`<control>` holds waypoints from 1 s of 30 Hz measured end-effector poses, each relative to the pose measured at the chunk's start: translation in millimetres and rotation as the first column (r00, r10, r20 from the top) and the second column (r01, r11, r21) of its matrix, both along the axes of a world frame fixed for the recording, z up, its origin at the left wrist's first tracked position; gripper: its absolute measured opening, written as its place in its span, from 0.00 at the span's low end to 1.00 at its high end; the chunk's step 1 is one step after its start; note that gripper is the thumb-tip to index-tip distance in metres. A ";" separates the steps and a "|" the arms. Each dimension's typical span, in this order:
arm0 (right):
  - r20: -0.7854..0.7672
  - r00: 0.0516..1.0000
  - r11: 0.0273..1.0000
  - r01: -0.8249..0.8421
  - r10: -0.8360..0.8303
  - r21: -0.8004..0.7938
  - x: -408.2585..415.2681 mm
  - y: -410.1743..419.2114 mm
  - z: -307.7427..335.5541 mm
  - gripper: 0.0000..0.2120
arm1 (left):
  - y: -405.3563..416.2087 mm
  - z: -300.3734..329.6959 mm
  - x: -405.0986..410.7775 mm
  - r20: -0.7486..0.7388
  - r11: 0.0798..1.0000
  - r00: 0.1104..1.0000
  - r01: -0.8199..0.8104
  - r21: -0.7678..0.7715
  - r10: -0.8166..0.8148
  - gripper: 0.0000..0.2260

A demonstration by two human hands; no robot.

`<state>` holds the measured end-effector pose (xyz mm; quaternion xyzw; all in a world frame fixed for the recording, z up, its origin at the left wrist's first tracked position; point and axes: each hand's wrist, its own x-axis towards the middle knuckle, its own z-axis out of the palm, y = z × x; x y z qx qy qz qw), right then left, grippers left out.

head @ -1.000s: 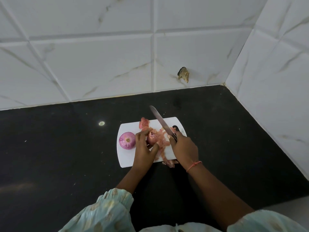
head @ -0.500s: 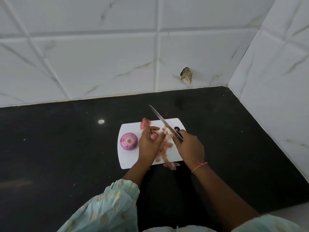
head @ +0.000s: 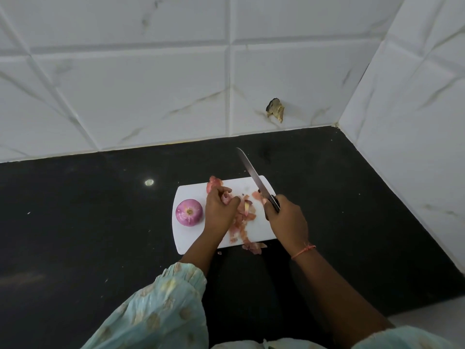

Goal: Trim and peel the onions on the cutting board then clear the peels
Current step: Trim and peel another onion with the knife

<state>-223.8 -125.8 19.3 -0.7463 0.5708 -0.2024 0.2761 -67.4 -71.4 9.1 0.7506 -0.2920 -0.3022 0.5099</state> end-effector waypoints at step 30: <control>0.229 0.972 0.990 -0.079 0.051 0.114 14.8 36.8 -4.0 0.18 | 15.8 -13.6 -2.1 -0.168 0.982 0.974 0.168 0.090 -0.151 0.13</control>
